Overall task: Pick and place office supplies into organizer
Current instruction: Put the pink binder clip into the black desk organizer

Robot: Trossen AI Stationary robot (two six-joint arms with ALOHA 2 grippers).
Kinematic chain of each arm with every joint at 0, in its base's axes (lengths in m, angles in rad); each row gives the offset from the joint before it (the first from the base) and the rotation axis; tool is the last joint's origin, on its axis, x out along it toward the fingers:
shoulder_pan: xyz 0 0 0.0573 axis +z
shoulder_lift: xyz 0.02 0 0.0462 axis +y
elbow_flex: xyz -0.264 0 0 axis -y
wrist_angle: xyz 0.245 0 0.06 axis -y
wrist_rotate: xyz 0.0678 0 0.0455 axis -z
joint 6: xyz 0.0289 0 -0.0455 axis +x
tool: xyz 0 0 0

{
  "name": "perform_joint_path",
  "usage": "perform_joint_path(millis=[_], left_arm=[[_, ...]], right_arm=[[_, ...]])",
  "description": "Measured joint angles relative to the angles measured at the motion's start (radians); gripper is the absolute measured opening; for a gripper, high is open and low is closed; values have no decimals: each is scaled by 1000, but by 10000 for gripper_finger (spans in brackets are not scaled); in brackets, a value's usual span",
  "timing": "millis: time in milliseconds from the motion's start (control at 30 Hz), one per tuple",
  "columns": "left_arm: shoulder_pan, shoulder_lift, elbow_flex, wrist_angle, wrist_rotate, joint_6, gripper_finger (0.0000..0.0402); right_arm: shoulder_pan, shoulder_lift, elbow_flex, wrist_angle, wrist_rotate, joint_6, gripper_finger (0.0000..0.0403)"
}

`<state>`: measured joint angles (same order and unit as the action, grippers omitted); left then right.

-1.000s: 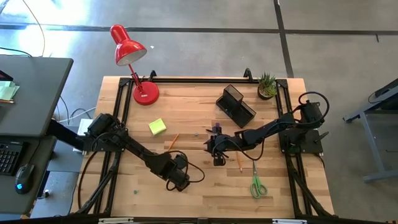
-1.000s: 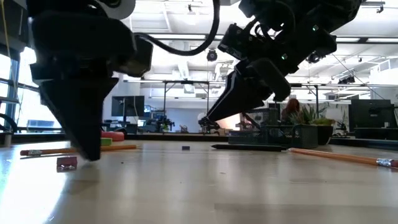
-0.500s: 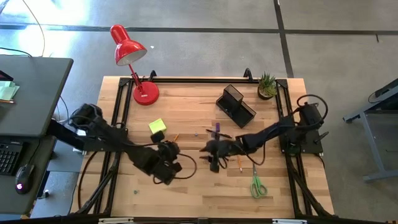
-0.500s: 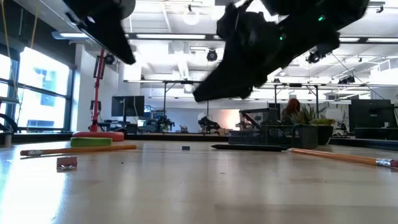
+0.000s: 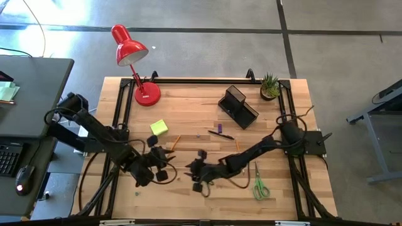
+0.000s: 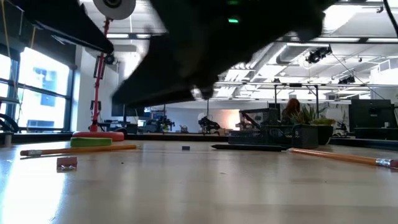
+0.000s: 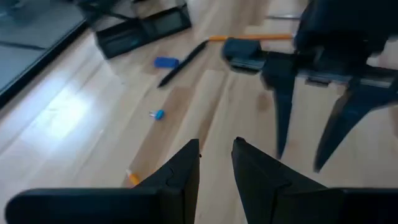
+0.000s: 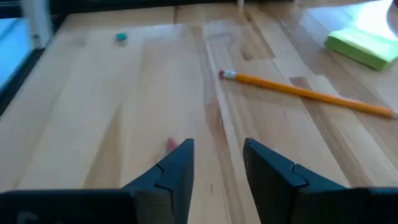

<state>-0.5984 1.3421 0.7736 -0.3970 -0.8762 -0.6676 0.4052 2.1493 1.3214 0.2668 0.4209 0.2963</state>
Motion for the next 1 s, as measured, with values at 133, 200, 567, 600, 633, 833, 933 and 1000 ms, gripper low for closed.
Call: perform_joint_path(millis=[133,200,567,600,633,833,933,1000], left_arm=[[-5,-71,-62,70,50,79,85],[-11,-97,-90,117,49,121,85],[-38,-150,-240,467,36,375,85],[-37,-139,-242,505,29,394,85],[-34,-135,-245,531,39,401,85],[-13,-144,-253,574,91,441,85],[-6,-136,-251,585,155,441,85],[-7,-121,-250,608,179,424,85]], right_arm=[[1,81,174,-204,48,49,142],[1,112,239,-251,53,88,151],[-1,286,477,-367,27,250,182],[3,289,481,-402,41,253,179],[4,300,495,-403,50,254,176],[24,305,517,-398,100,274,149],[36,306,516,-370,118,286,139],[48,306,509,-358,133,313,136]])
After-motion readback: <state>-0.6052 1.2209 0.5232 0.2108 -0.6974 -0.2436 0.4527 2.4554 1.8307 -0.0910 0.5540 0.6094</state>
